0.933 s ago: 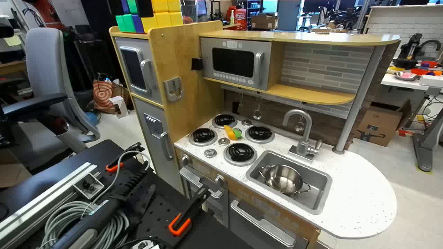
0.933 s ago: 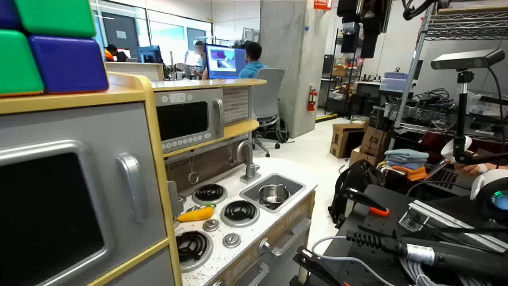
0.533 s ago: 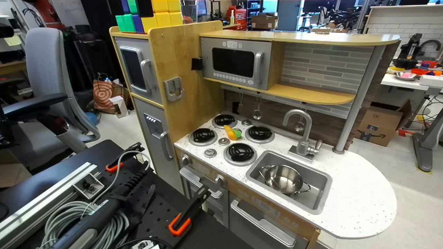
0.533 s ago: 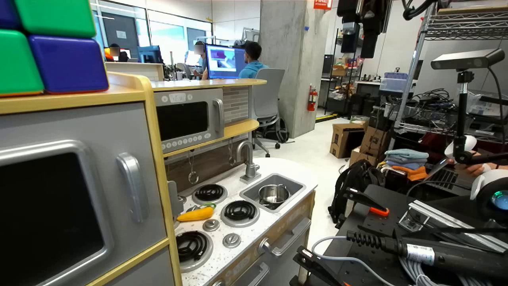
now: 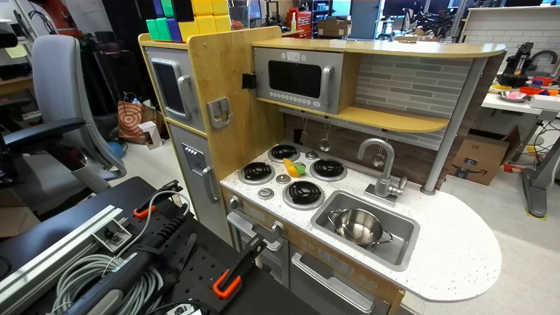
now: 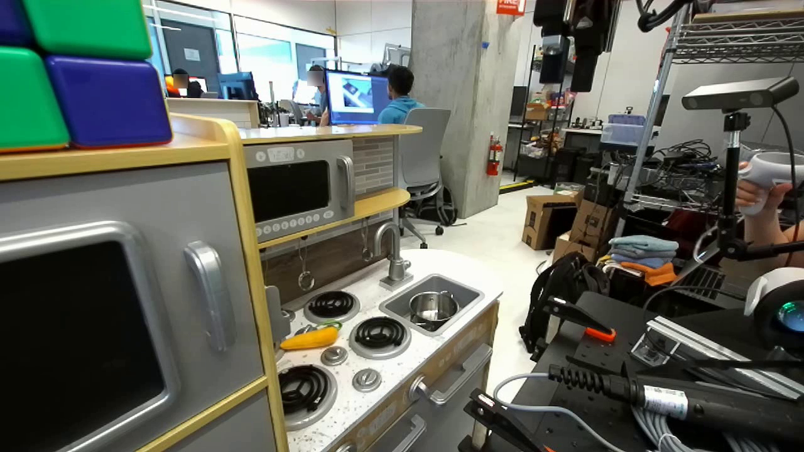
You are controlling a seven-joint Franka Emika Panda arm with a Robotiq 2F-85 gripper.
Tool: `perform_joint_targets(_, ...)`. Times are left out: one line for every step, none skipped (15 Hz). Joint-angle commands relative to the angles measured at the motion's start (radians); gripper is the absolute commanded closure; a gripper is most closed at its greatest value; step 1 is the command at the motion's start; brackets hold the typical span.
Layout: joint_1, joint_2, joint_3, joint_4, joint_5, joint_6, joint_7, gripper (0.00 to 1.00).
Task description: Pick up the carrot plush toy from the stove and put it in the pot, that is in the sink
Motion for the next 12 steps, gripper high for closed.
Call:
perform_joint_targets(-0.009,0.000,0.008,0.002,0.004,-0.002,-0.004,0.00)
perform_joint_targets(-0.005,0.012,0.010,0.001,0.001,0.010,-0.012,0.00)
perform_joint_targets(-0.006,0.033,0.018,-0.012,0.000,0.049,0.003,0.00)
perform_joint_targets(-0.005,0.053,0.019,-0.023,0.005,0.083,0.009,0.00)
perform_joint_targets(-0.002,0.082,0.021,-0.049,0.014,0.153,0.013,0.00)
perform_joint_targets(-0.006,0.105,0.032,-0.083,0.004,0.248,0.028,0.00)
perform_joint_targets(-0.011,0.120,0.045,-0.109,-0.009,0.330,0.050,0.00)
perform_joint_targets(-0.015,0.144,0.059,-0.130,-0.017,0.411,0.080,0.00)
perform_joint_targets(-0.019,0.177,0.074,-0.149,-0.028,0.496,0.109,0.00)
perform_joint_targets(-0.022,0.214,0.089,-0.164,-0.039,0.580,0.139,0.00)
perform_joint_targets(-0.028,0.255,0.107,-0.176,-0.058,0.664,0.174,0.00)
perform_joint_targets(-0.040,0.299,0.127,-0.185,-0.092,0.746,0.214,0.00)
